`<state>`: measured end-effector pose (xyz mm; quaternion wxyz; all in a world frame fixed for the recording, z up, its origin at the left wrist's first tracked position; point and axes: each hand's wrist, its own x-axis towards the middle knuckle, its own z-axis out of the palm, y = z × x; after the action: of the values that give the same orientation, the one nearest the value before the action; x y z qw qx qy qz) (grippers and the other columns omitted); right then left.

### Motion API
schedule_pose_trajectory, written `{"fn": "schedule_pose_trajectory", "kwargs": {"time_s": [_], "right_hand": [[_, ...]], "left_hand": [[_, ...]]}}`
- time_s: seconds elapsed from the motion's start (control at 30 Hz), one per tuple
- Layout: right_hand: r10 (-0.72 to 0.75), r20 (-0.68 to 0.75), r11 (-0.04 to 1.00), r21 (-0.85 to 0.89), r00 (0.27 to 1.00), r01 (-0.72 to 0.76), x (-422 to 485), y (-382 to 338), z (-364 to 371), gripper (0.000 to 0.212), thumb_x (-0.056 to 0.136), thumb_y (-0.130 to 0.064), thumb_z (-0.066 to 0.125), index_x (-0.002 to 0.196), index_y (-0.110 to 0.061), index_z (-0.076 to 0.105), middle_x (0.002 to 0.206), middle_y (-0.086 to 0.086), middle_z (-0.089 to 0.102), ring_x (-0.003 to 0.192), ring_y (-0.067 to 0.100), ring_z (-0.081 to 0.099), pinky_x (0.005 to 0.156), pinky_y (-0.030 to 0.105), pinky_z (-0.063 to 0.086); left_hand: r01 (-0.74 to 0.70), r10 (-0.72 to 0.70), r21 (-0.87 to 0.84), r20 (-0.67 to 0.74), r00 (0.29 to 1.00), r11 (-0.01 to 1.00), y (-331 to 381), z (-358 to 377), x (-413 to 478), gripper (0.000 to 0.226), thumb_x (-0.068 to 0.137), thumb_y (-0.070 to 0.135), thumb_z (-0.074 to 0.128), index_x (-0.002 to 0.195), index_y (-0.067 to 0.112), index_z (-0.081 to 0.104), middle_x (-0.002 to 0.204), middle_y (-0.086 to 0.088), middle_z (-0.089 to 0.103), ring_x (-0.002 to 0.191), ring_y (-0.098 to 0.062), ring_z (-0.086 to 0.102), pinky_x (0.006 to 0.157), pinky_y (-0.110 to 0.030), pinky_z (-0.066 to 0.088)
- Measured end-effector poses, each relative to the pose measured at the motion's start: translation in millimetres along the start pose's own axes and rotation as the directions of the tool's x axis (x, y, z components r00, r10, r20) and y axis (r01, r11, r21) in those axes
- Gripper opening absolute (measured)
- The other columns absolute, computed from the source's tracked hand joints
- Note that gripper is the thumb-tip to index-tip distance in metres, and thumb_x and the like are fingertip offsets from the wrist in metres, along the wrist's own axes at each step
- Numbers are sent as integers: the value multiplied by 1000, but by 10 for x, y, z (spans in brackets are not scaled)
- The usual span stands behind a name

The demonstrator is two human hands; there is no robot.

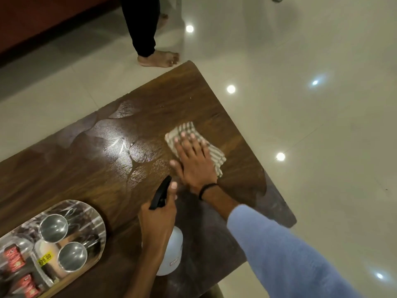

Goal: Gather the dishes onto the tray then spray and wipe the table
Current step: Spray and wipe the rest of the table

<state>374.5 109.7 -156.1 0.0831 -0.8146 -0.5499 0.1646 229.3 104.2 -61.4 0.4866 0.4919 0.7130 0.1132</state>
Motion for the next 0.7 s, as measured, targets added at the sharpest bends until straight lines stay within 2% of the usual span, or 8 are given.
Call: {"fn": "schedule_pose_trajectory", "kwargs": {"time_s": [0.07,0.23,0.33,0.4,0.47,0.57,0.63,0.7], "right_hand": [[-60,35,998,-35,998,61,-461,71,50,60,103,-50,29,158,-28,17,167,-1,14,155,25,5,121,55,13],[256,-37,960,-105,966,-259,-340,537,-99,61,101,-52,30,157,-31,21,164,4,23,153,30,13,120,60,12],[347,-88,934,-59,934,-353,143,340,-84,65,101,-56,27,158,-27,16,165,7,19,153,34,9,120,61,10],[281,-60,958,-46,958,-284,201,68,4,67,101,-57,26,158,-25,16,165,9,18,153,36,8,119,63,8],[60,25,997,-59,998,-59,-109,-246,133,65,101,-57,26,158,-28,14,166,5,16,154,35,4,119,65,6],[-212,169,974,-41,962,222,-958,-459,250,62,102,-55,28,158,-32,14,167,-1,10,154,30,0,119,62,10],[-214,153,975,-35,965,222,-1260,-316,279,60,102,-53,34,157,-32,20,167,-1,14,154,29,6,118,61,14],[-90,99,993,-65,991,97,-1214,-125,261,61,101,-51,38,157,-32,23,166,2,18,154,30,11,118,61,17]], "left_hand": [[21,-21,-1,1,1000,1000,-18,-41,-12,48,75,72,63,67,27,76,62,4,73,56,-21,66,66,-49,59],[41,-42,-28,-28,999,999,-90,-190,-81,56,76,70,64,69,15,74,57,-6,69,52,-22,66,62,-47,58],[58,-60,-29,-73,996,998,-210,-271,-126,56,77,68,66,70,13,72,55,-4,67,56,-19,68,65,-43,60],[63,-66,-32,-107,992,997,-278,-319,-173,54,78,66,68,67,12,71,56,-2,66,59,-17,68,67,-41,59],[27,-32,-39,-140,990,999,-352,-375,-248,52,78,62,69,66,12,70,57,-2,67,60,-15,68,67,-39,58],[-8,-6,-74,-175,985,997,-485,-480,-355,47,78,61,67,77,15,75,70,0,72,74,-16,72,73,-36,56],[-2,-10,-71,-162,987,997,-567,-561,-408,47,79,61,66,80,15,75,72,2,73,76,-14,71,75,-32,55],[5,-17,-78,-155,988,997,-593,-650,-486,41,80,57,66,85,17,76,74,8,72,79,-1,69,74,-18,50]]}}
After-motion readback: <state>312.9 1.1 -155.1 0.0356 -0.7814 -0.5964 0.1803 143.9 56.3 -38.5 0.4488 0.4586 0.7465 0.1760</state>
